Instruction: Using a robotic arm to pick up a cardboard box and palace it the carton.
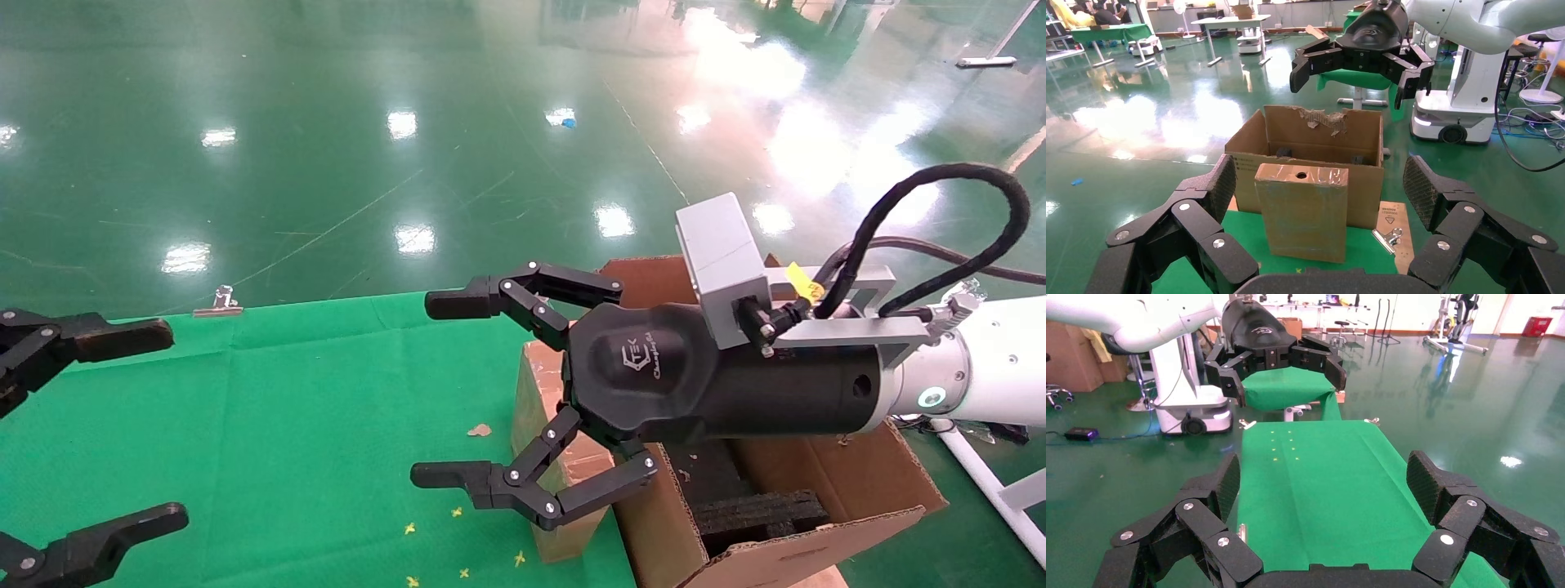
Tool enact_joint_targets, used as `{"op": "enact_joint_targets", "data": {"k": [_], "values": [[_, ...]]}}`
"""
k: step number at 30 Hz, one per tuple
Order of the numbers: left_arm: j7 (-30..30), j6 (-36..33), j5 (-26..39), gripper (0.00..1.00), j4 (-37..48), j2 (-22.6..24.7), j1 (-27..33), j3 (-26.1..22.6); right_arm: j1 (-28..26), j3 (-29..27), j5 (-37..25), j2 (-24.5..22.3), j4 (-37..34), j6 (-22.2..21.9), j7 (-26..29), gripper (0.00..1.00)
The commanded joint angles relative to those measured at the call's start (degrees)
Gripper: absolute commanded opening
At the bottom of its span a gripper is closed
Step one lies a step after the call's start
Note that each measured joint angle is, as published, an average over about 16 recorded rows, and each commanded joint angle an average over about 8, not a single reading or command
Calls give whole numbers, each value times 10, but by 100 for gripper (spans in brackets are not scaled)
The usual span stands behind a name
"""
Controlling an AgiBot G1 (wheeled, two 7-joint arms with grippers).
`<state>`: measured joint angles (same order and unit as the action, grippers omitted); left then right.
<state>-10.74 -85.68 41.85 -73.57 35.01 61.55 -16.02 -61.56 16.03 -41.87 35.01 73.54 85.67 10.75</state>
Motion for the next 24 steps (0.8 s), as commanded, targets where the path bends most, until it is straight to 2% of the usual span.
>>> {"op": "enact_joint_targets", "data": {"k": [1,8,13,18,24], "values": [[0,0,0,100,0,0,0,0,0,0,0,0,0,0,0,100],[0,0,0,100,0,0,0,0,-1,5,-10,0,2,-5,8,100],[0,0,0,100,0,0,0,0,-20,33,-59,3,16,-27,51,100],[0,0,0,100,1,0,0,-1,-83,97,-175,28,34,-27,125,100],[1,0,0,100,1,0,0,-1,-194,205,-343,97,38,23,224,100]]}}
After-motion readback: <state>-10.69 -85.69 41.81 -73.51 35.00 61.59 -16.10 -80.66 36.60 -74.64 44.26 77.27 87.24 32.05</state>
